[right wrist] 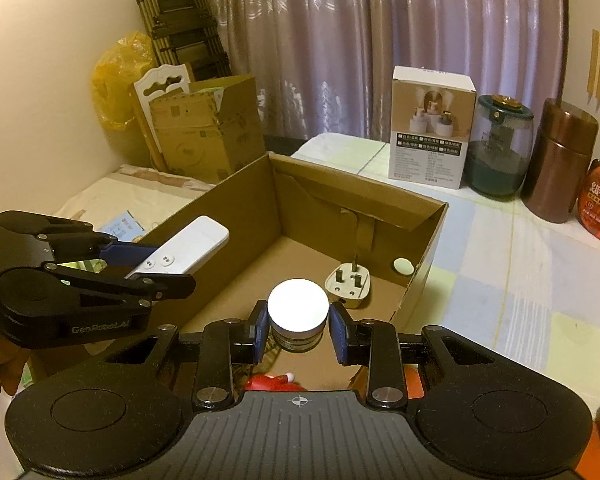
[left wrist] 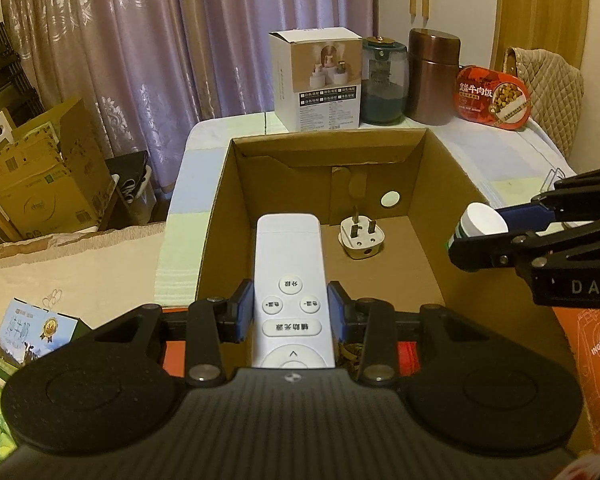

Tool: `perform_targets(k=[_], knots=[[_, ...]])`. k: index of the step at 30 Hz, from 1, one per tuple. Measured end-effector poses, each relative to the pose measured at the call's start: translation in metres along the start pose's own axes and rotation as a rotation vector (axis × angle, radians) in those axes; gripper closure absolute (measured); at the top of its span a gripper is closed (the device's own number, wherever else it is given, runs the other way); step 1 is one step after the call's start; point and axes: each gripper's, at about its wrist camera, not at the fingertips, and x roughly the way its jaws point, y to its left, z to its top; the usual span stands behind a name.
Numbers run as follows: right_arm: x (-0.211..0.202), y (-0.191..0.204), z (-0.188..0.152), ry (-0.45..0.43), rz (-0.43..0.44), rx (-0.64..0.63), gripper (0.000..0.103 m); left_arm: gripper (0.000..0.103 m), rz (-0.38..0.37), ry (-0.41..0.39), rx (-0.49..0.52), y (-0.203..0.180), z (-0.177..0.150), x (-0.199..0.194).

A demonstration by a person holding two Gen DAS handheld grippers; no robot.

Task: Organize rigid objects
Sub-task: 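Carry the white remote and small jar over the cardboard box, then open both grippers to drop the remote and jar into the box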

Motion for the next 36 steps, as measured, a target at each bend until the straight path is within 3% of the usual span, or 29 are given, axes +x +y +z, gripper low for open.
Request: perform_targets(k=[5,36], knots=[[-0.0010,0.0007,0.0002,-0.003,0.001,0.001,0.074,0.064,0.021,-0.017,0.002,-0.0003,0.0008,-0.0018],[0.0052,-0.0086,0.0041,0.000,-0.013,0.027,0.074,0.064,0.009,-0.029,-0.002,-0.0028,0.0050,-0.0091]])
